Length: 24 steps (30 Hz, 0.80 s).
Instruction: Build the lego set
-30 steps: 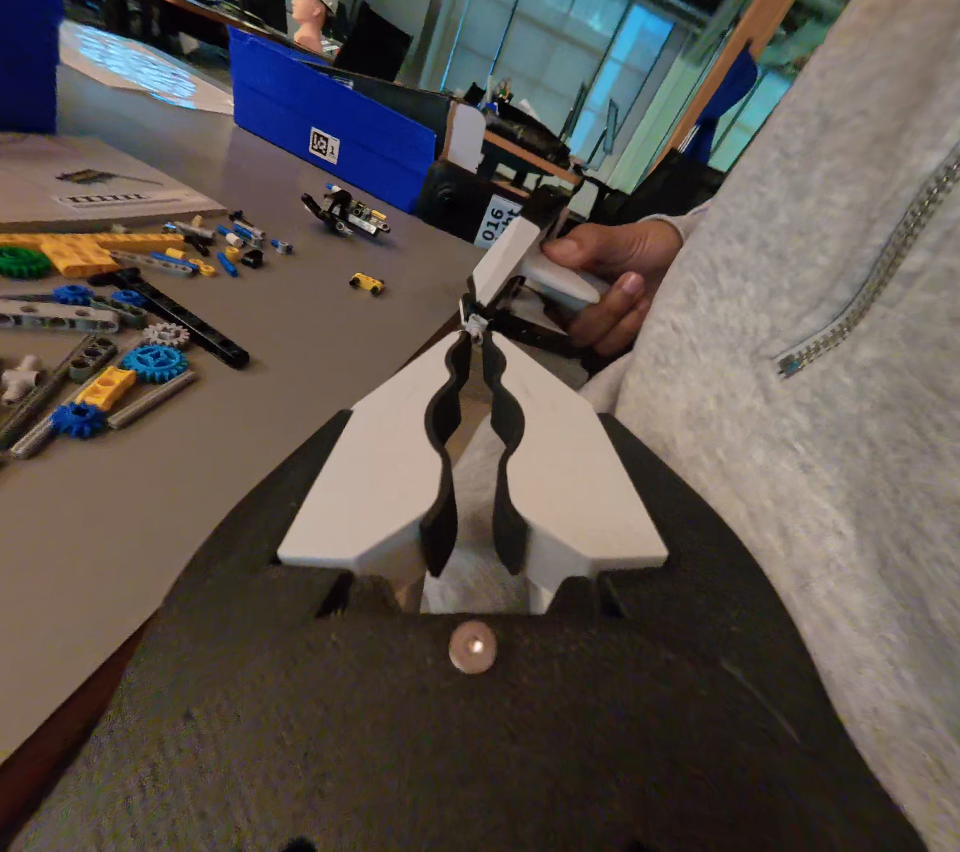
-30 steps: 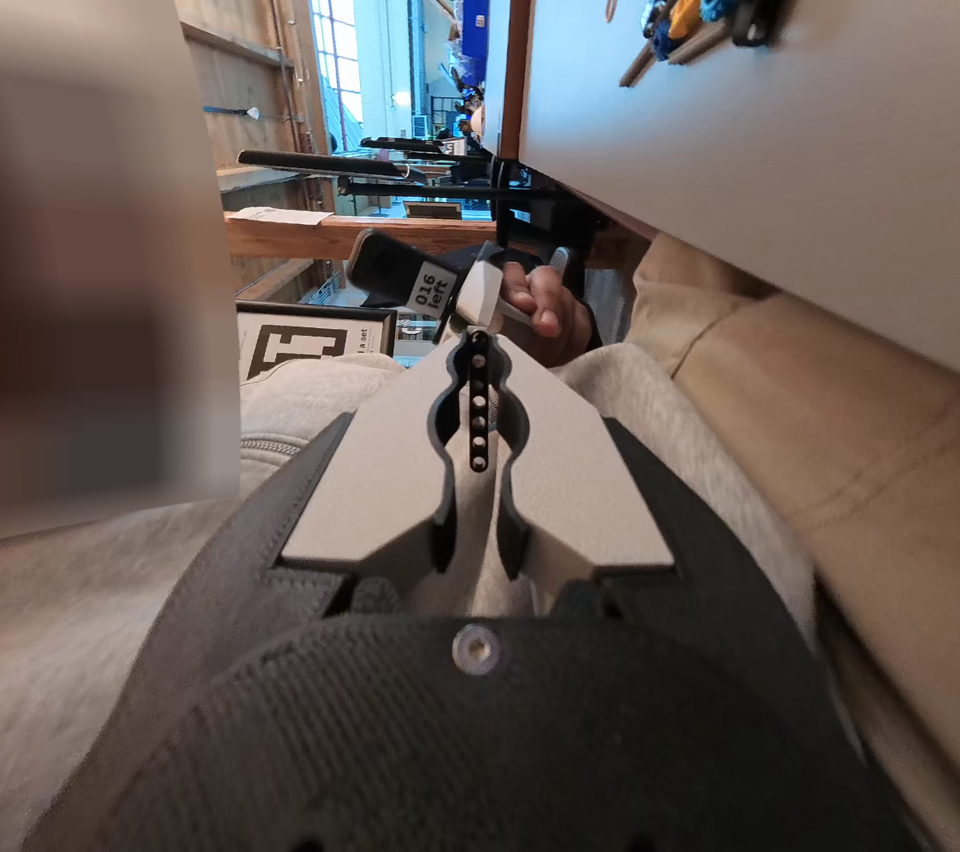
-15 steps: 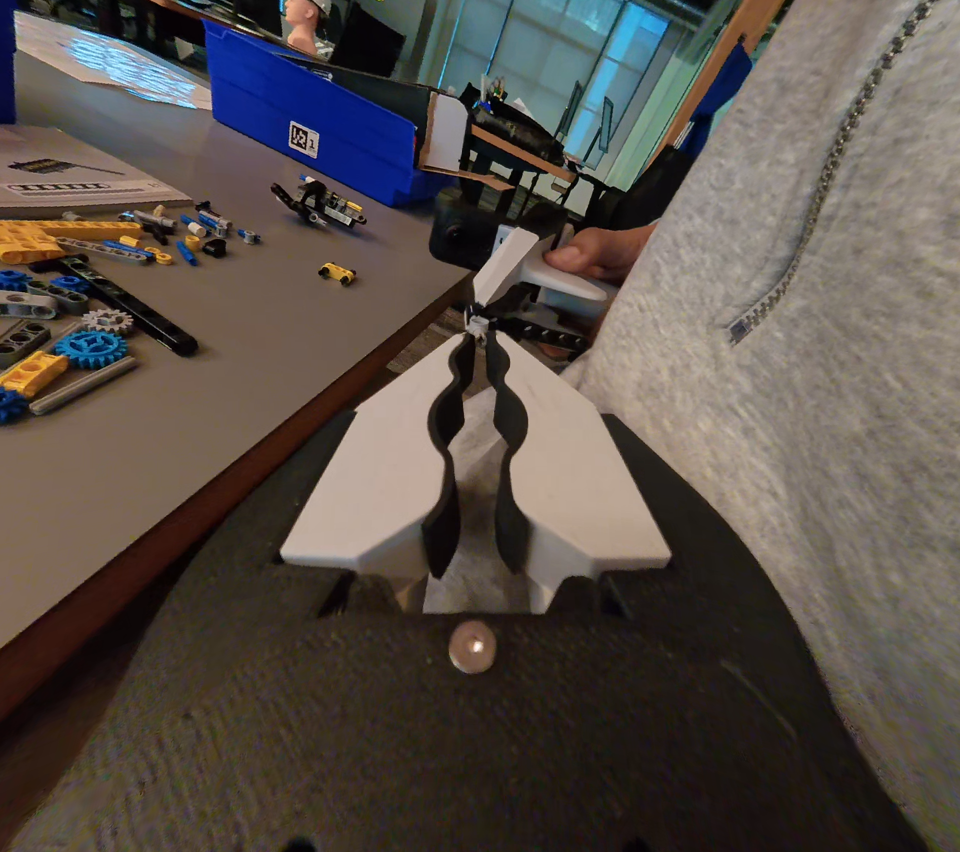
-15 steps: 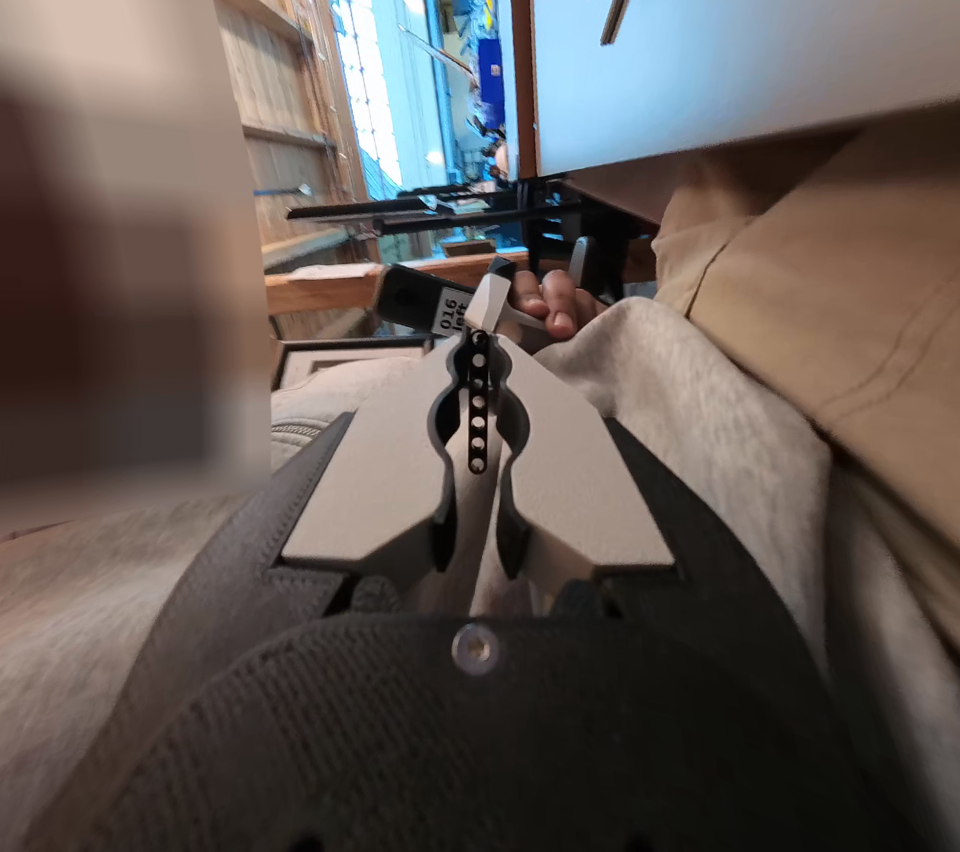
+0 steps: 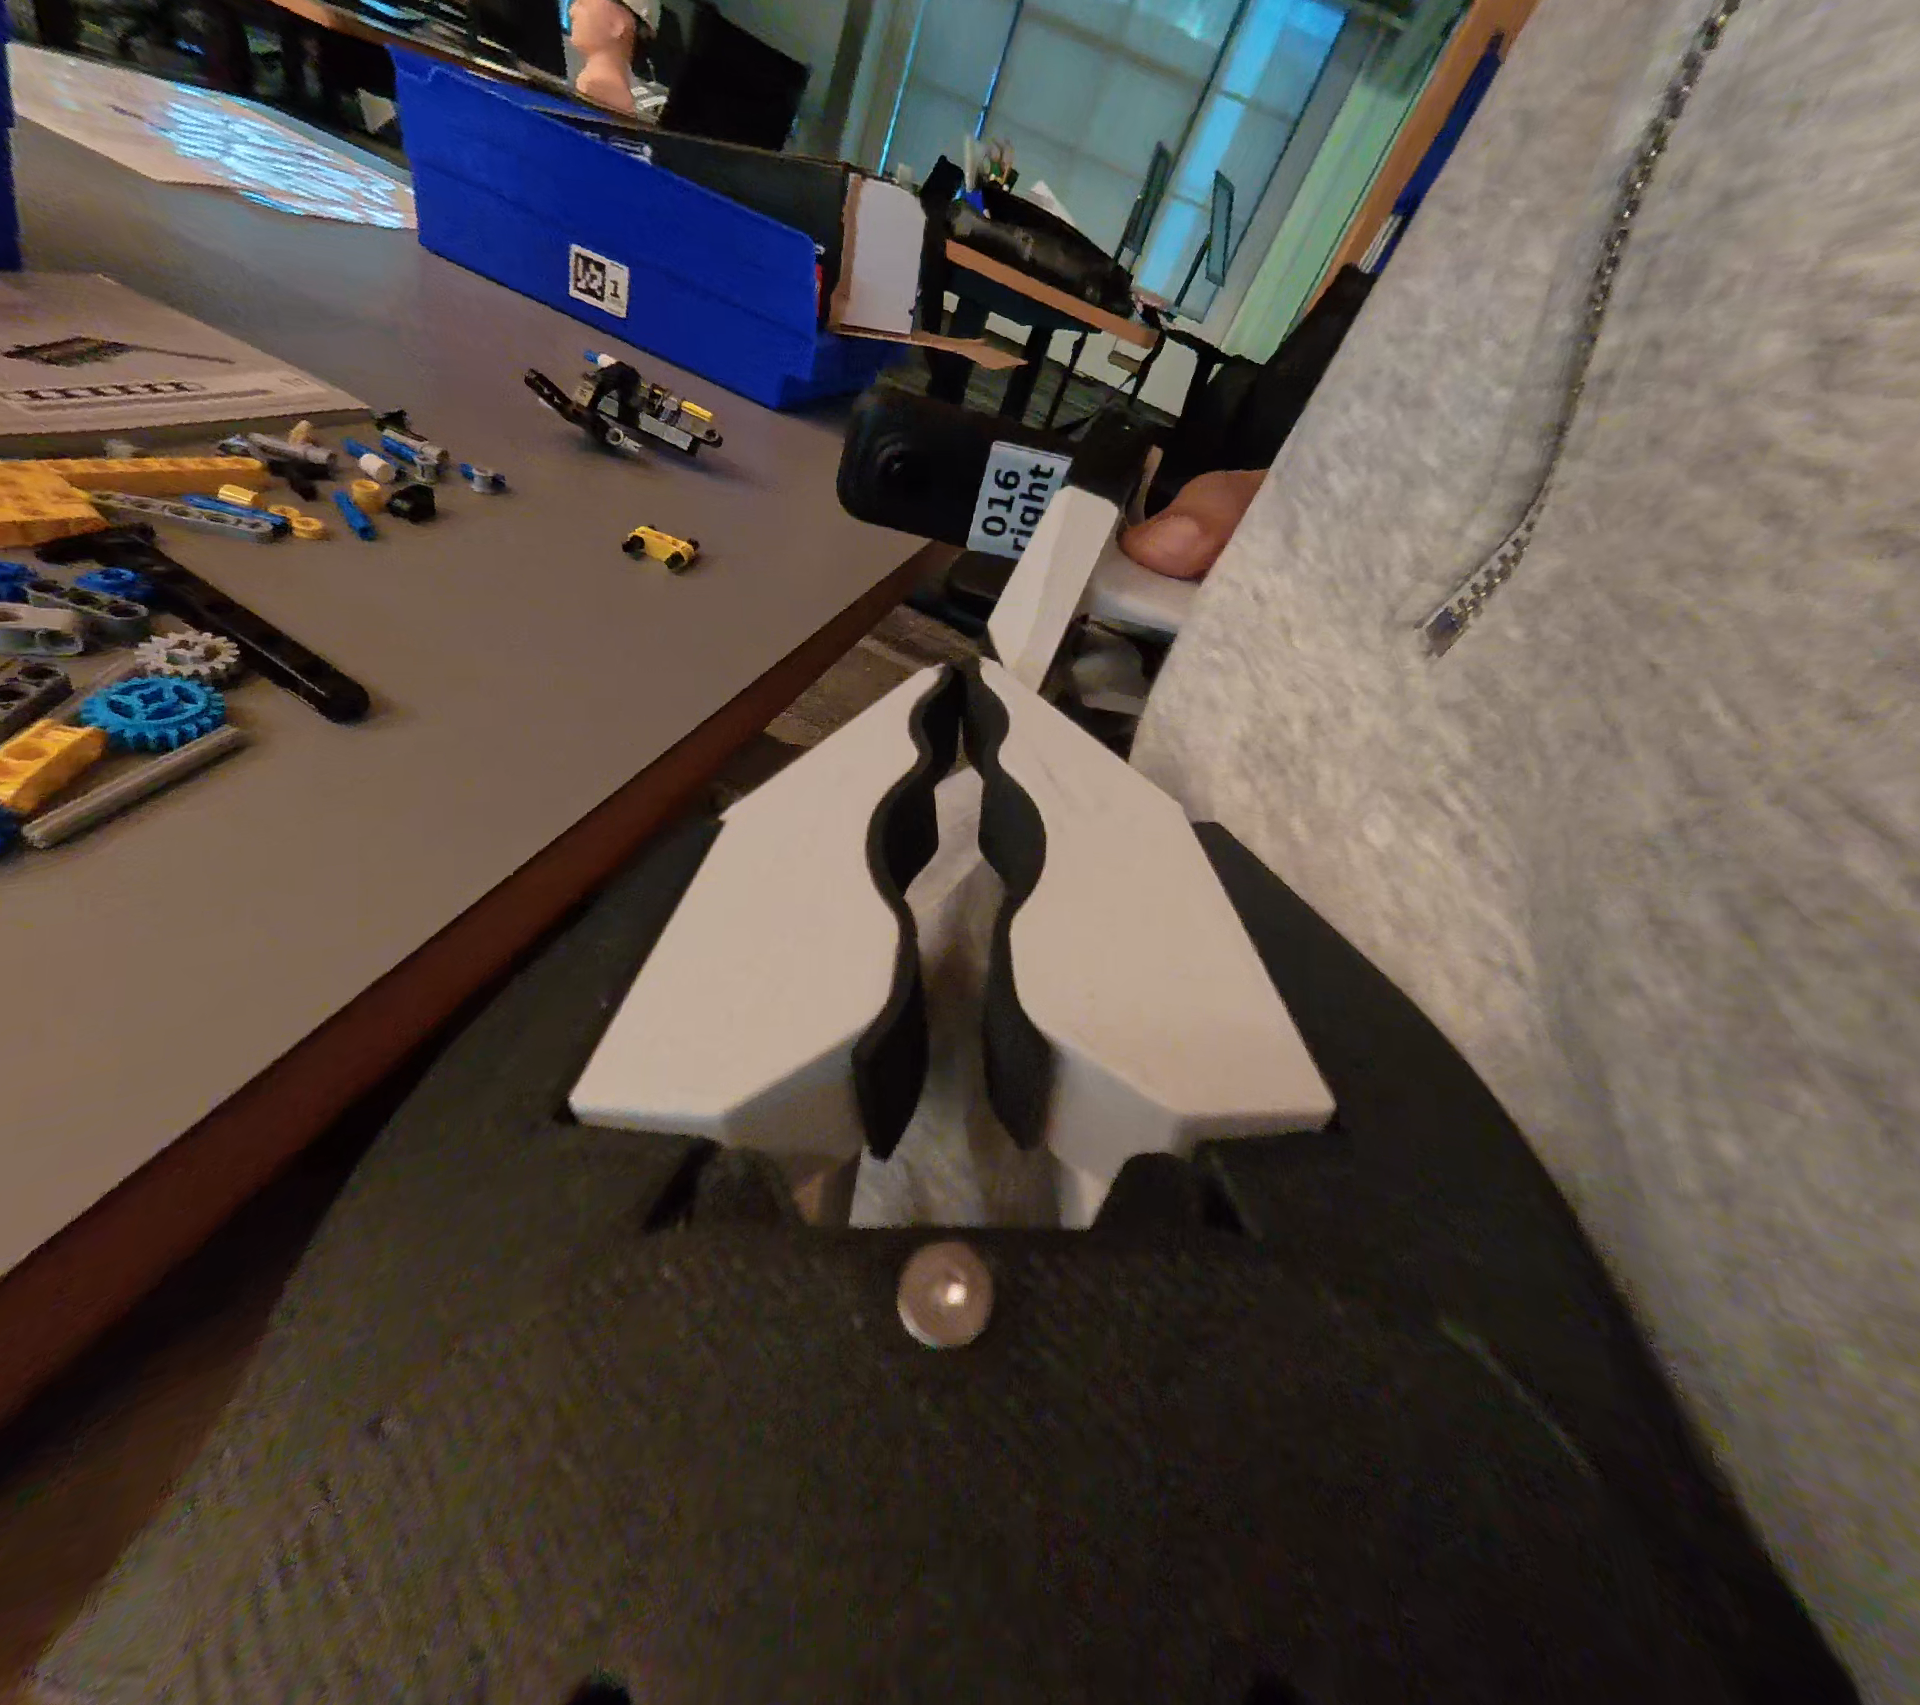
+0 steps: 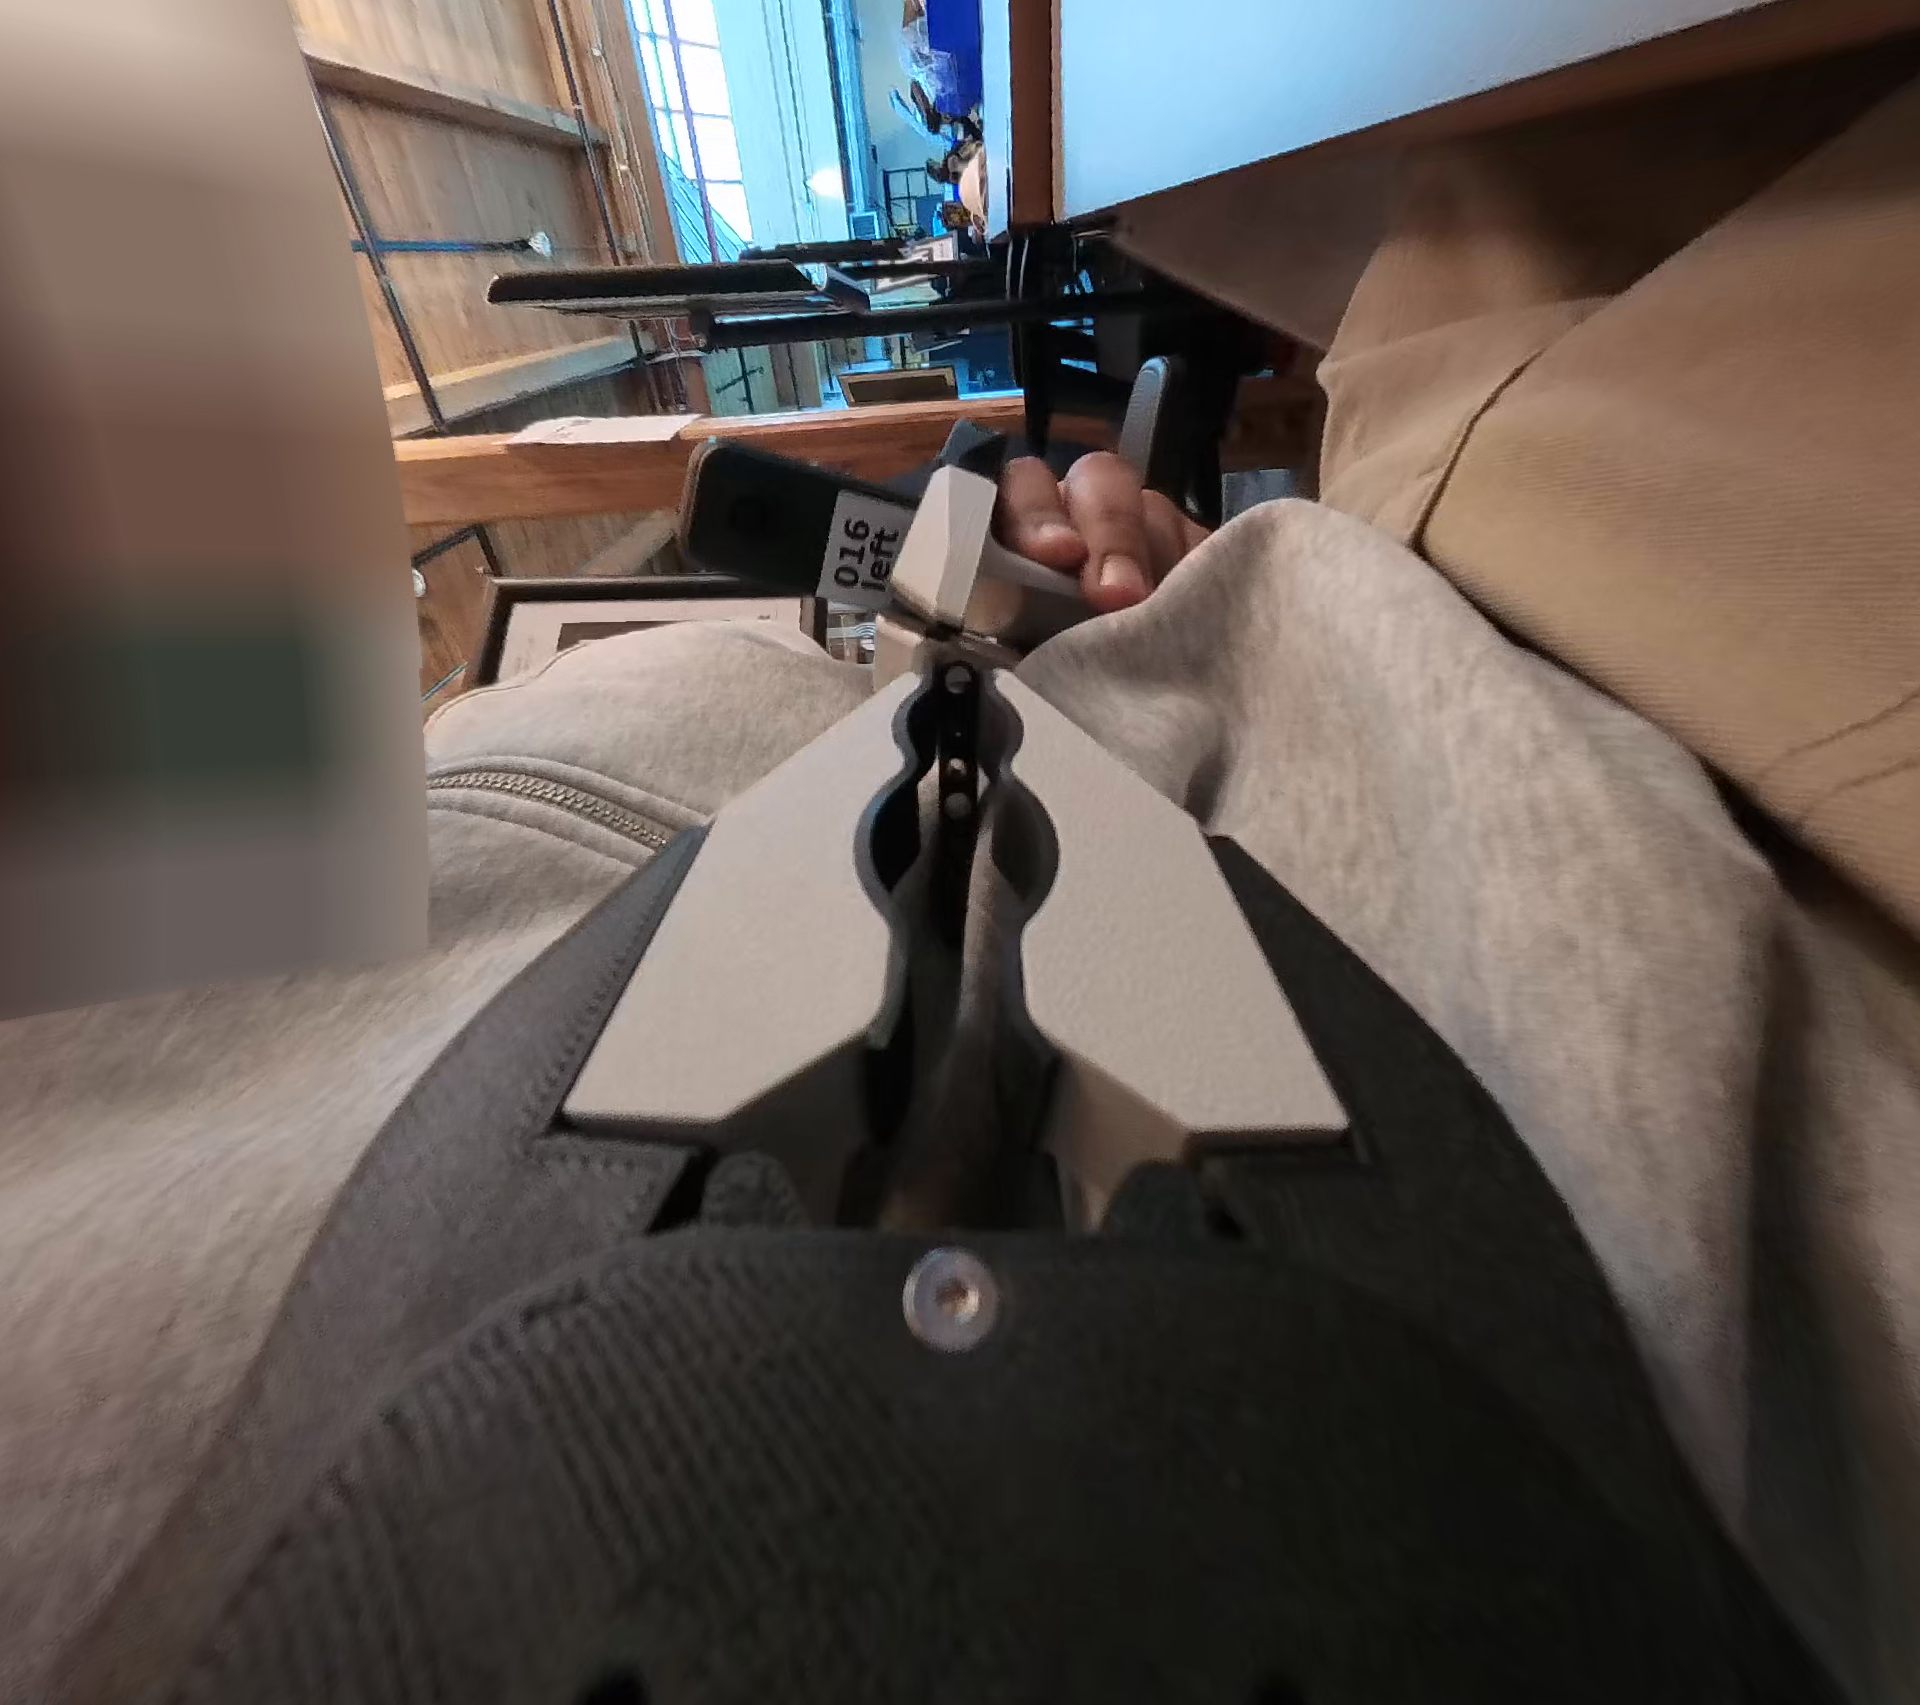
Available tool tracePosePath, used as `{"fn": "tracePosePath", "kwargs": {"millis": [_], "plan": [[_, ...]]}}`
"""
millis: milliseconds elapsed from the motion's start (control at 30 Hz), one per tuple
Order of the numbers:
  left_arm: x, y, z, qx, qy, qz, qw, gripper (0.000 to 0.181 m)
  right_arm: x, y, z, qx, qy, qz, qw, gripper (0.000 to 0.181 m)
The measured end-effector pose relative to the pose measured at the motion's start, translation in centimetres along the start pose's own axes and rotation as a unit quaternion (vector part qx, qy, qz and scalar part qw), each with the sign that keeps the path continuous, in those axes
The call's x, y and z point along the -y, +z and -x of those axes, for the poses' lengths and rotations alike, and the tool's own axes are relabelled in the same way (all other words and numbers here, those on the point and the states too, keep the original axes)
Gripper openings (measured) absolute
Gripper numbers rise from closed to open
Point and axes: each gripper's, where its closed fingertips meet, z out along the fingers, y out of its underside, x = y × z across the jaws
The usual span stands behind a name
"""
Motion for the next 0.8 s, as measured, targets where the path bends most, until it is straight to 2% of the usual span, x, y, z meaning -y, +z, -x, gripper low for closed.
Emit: {"fn": "tracePosePath", "kwargs": {"millis": [200, 533, 633, 800], "plan": [[0.2, -0.2, 1.0, -0.01, -0.053, -0.006, 0.999, 0.0, 0.7, -0.4, 0.2, -0.003, -0.025, -0.004, 1.0, 0.005], [1.1, 0.4, 3.1, -0.001, -0.122, -0.01, 0.992, 0.0, 1.3, -3.1, 1.0, -0.019, -0.119, -0.027, 0.992, 0.005], [0.3, 1.6, 3.8, 0.022, -0.102, 0.031, 0.994, 0.003, 0.9, -4.2, 1.1, -0.025, -0.139, -0.031, 0.99, 0.005], [-3.8, 4.8, 3.4, 0.036, -0.033, 0.146, 0.988, 0.023, 0.8, -6.3, 0.7, -0.026, -0.17, -0.049, 0.984, 0.005]]}}
